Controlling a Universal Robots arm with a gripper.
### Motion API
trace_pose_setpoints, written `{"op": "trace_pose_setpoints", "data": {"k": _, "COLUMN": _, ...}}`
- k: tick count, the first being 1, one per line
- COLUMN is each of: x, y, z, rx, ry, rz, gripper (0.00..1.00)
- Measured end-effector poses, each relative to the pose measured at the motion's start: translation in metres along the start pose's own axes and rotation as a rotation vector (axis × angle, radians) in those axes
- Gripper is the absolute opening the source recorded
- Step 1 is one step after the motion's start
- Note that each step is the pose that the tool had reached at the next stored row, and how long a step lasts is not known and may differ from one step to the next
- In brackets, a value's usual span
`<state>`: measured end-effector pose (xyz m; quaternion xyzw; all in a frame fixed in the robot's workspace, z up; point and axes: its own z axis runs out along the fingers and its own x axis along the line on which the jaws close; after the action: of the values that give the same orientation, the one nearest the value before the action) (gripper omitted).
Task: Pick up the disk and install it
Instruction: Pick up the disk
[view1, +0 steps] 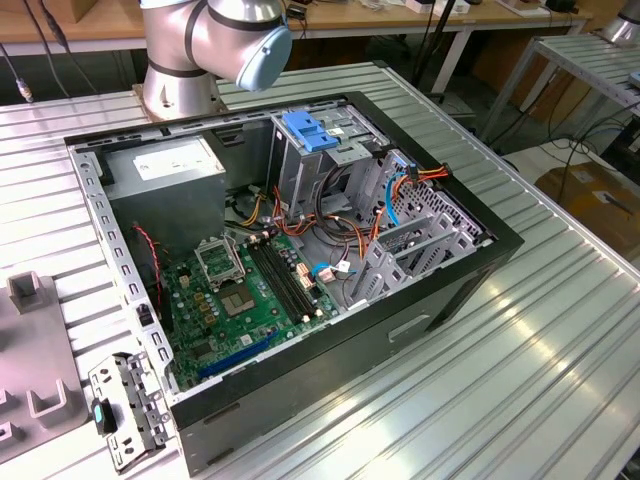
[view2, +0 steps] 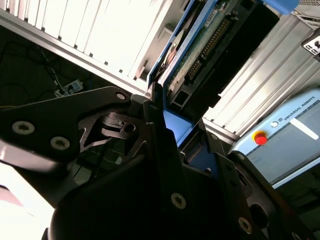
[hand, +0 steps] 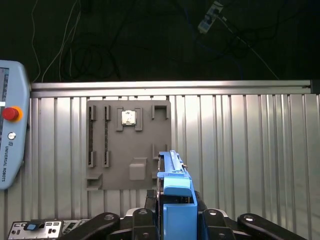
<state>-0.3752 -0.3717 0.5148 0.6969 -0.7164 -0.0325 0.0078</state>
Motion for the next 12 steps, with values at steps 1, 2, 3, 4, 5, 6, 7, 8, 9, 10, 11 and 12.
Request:
{"op": "trace_pose_setpoints", "data": {"k": 1, "x": 0.0, "y": -0.0011, "z": -0.0001, "rx": -0.0001, "ry": 0.0, "rz": 0.0, "gripper": 0.37}}
{"op": "trace_pose_setpoints", "data": {"k": 2, "x": 0.0, "y": -0.0017, "z": -0.0001, "rx": -0.0001, "ry": 0.0, "rz": 0.0, "gripper": 0.37}}
{"op": "trace_pose_setpoints", "data": {"k": 3, "x": -0.0001, "y": -0.0025, "z": -0.0001, "rx": 0.0, "ry": 0.0, "rz": 0.0, "gripper": 0.37}}
{"op": "trace_pose_setpoints", "data": {"k": 4, "x": -0.0001, "y": -0.003, "z": -0.0002, "rx": 0.0, "ry": 0.0, "rz": 0.0, "gripper": 0.37}}
{"op": "trace_pose_setpoints", "data": {"k": 5, "x": -0.0001, "y": -0.0035, "z": -0.0002, "rx": -0.0001, "ry": 0.0, "rz": 0.0, "gripper": 0.37}}
{"op": "trace_pose_setpoints", "data": {"k": 6, "x": -0.0001, "y": -0.0042, "z": -0.0003, "rx": 0.0, "ry": 0.0, "rz": 0.0, "gripper": 0.37}}
{"op": "trace_pose_setpoints", "data": {"k": 7, "x": -0.0001, "y": -0.0048, "z": -0.0003, "rx": 0.0, "ry": 0.0, "rz": 0.0, "gripper": 0.37}}
{"op": "trace_pose_setpoints", "data": {"k": 8, "x": -0.0001, "y": -0.0055, "z": -0.0003, "rx": 0.0, "ry": 0.0, "rz": 0.0, "gripper": 0.37}}
{"op": "trace_pose_setpoints", "data": {"k": 9, "x": -0.0002, "y": -0.0063, "z": -0.0004, "rx": 0.0, "ry": 0.0, "rz": 0.0, "gripper": 0.37}}
{"op": "trace_pose_setpoints", "data": {"k": 10, "x": -0.0002, "y": -0.007, "z": -0.0004, "rx": -0.0001, "ry": 0.0, "rz": 0.0, "gripper": 0.37}}
{"op": "trace_pose_setpoints", "data": {"k": 11, "x": -0.0002, "y": -0.0078, "z": -0.0005, "rx": -0.0001, "ry": 0.0001, "rz": 0.0, "gripper": 0.37}}
{"op": "trace_pose_setpoints", "data": {"k": 12, "x": -0.0002, "y": -0.0085, "z": -0.0005, "rx": 0.0, "ry": 0.0, "rz": 0.0, "gripper": 0.37}}
